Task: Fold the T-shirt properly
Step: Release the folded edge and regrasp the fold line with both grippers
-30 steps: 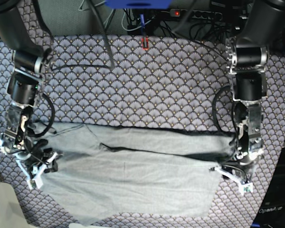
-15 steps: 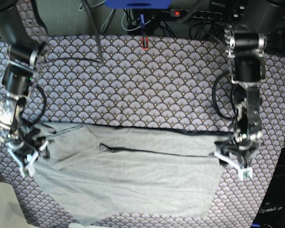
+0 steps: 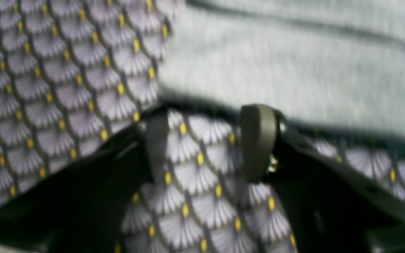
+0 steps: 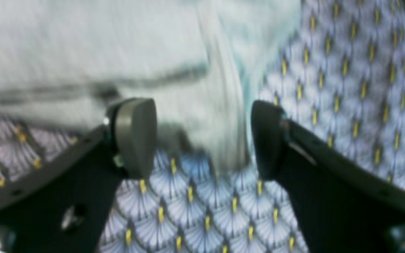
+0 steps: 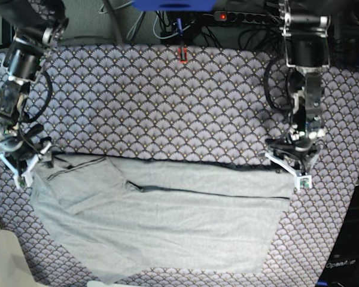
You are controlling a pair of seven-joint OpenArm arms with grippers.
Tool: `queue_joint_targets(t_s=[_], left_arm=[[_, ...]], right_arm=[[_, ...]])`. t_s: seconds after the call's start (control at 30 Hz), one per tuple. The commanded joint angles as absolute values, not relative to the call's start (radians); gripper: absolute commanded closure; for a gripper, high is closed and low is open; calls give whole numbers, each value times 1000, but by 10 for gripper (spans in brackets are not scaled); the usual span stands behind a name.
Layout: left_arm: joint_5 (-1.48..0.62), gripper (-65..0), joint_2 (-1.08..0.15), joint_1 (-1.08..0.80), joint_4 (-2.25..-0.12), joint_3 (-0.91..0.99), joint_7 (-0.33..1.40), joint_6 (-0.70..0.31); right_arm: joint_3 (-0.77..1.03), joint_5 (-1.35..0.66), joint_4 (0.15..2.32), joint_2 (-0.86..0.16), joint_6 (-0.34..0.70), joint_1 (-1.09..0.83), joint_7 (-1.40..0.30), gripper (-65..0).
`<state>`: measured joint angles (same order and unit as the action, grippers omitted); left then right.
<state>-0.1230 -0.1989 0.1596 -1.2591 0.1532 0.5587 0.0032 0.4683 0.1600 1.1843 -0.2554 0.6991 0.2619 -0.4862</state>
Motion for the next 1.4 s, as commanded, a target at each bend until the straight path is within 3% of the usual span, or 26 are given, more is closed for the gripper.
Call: queue_joint_targets(t_s=[0.0,0.43,1.17,1.37], left_arm=[[-124,-328,-208,183,-1302,156,526,1],[-124,-328,-213,130,-1339,292,527,1],[-122,-328,-217,200,-1213,292,516,1],[-122,-328,-217,269,-1092,286,516,1]], right_arm=[[476,137,1221,-268,698,297,-447,-436],[527,137,1129,-265,698,269,-352,-435],[527,139,1073,-263,698,268,-297,-435],[527,139,1073,-262,698,260,-298,-435]])
